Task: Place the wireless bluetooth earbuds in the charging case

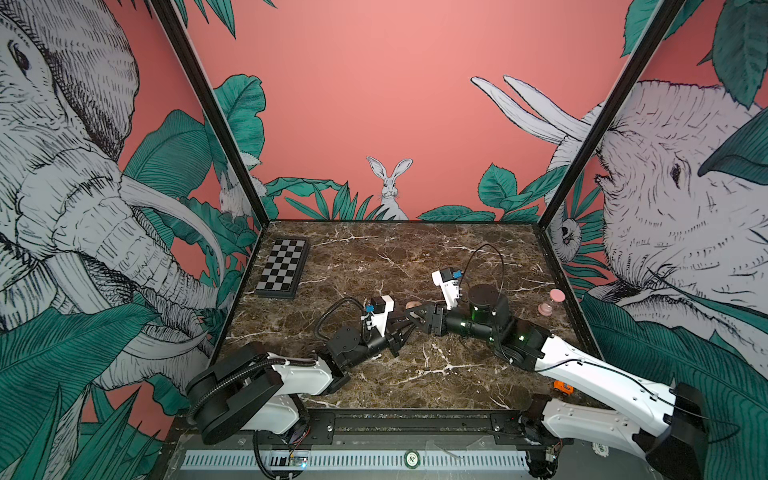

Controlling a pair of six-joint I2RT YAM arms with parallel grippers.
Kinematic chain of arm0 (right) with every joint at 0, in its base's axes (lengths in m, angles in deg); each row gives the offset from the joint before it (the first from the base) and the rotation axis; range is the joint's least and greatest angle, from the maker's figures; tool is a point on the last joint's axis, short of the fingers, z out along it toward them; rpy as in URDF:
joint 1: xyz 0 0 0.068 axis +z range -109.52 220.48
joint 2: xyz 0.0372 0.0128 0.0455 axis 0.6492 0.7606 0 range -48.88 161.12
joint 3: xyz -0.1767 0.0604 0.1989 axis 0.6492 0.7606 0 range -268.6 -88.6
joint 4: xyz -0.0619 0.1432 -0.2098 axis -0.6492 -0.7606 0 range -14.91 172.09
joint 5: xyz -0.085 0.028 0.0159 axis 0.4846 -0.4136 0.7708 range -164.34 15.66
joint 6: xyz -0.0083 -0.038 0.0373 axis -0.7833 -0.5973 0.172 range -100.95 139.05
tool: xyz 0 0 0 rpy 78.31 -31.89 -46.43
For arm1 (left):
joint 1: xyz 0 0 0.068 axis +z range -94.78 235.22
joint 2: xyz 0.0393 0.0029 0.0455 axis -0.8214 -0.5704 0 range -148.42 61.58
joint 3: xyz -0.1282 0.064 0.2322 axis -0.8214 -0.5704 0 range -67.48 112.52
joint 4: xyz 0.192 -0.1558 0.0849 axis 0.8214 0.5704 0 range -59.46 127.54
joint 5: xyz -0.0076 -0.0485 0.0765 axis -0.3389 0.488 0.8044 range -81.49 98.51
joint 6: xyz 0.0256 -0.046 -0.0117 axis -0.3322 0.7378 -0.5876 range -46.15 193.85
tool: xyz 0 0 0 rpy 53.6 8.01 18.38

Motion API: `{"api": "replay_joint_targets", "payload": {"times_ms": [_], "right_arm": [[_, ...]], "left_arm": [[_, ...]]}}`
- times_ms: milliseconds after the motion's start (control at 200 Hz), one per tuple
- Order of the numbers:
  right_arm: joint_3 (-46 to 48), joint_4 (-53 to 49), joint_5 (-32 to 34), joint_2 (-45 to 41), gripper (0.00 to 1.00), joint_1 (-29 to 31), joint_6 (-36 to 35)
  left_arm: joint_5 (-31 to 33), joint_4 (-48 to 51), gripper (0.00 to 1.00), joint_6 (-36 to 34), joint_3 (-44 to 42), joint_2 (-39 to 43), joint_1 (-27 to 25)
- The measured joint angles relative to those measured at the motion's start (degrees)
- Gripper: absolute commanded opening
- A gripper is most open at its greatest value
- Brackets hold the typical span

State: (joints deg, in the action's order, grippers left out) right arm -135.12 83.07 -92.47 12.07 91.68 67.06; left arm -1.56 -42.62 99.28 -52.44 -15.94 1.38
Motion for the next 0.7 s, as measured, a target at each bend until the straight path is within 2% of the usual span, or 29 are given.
{"api": "replay_joint_targets", "payload": {"times_ms": [105,235,345,390,495,605,700], "right_arm": [[0.0,0.0,0.2,0.0,0.56,0.1,0.0],[-1.1,-3.2,1.9,-1.4,0.63,0.1,-1.6],[-5.0,-8.0,4.4,-3.6,0.76,0.1,-4.7],[-6.7,-9.5,5.2,-4.7,0.79,-0.3,-5.9],[-9.3,-11.8,5.9,-7.0,0.98,-2.4,-7.9],[-9.0,-12.7,3.9,-8.1,0.98,-8.0,-8.1],[-7.3,-11.9,-0.7,-7.2,0.98,-12.9,-6.9]], "left_arm": [[-0.2,0.0,0.00,-0.4,0.0,0.0,0.0],[-1.1,0.0,0.00,-1.4,0.0,0.0,0.0],[-2.6,0.2,0.00,-2.1,0.0,0.7,0.0],[-3.5,0.2,0.00,-2.2,0.0,0.9,0.0],[-5.8,0.2,0.00,-2.4,0.0,1.4,0.0],[-8.4,-0.1,0.00,-2.1,0.0,1.6,0.0],[-10.6,-0.5,0.00,-1.2,0.0,1.6,0.0]]}}
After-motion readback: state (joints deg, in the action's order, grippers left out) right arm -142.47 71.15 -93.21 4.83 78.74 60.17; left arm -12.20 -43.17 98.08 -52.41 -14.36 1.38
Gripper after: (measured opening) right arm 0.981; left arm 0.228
